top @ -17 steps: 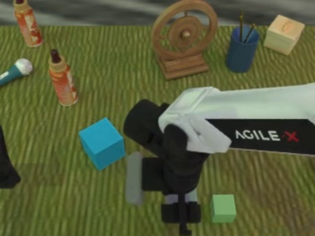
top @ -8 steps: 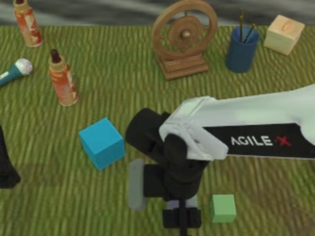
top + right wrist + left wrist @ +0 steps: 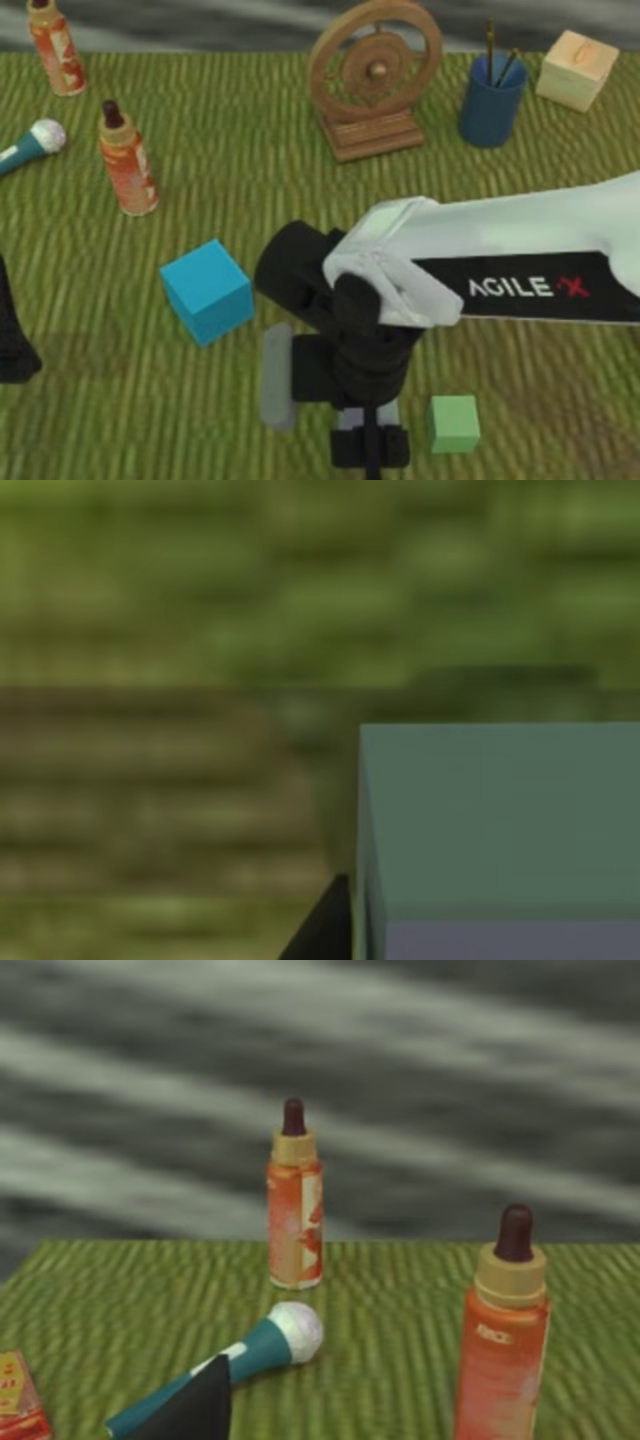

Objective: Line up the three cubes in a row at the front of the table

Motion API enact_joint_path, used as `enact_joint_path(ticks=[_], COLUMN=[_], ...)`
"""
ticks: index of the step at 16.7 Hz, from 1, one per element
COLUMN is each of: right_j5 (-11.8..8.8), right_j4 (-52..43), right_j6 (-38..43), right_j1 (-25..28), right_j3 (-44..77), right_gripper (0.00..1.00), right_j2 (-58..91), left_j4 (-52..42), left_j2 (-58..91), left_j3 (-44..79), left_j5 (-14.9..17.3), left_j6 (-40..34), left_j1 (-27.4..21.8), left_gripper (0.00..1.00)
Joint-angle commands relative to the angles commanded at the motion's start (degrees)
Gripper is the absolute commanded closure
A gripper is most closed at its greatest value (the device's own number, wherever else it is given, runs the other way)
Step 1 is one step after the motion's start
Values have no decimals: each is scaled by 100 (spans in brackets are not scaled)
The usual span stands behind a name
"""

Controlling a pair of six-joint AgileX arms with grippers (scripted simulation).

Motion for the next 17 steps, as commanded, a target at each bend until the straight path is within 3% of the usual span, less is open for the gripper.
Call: enact_joint_path(ticks=[2,3,12,17], right_j5=[0,0,-1,5], right_j4=[0,0,-20,-776], right_j6=[0,0,-1,-31], right_j1=[0,0,-4,41], right_j3=[0,0,13,451], right_gripper=[2,0,0,0], right_j2=[0,0,-9,-283], left_j4=[0,0,0,0], left_j2=[0,0,0,0], left_j3=[0,0,0,0], left_j5=[0,0,0,0], left_j6=[0,0,0,0], left_j1=[0,0,0,0], left_gripper=[0,0,0,0])
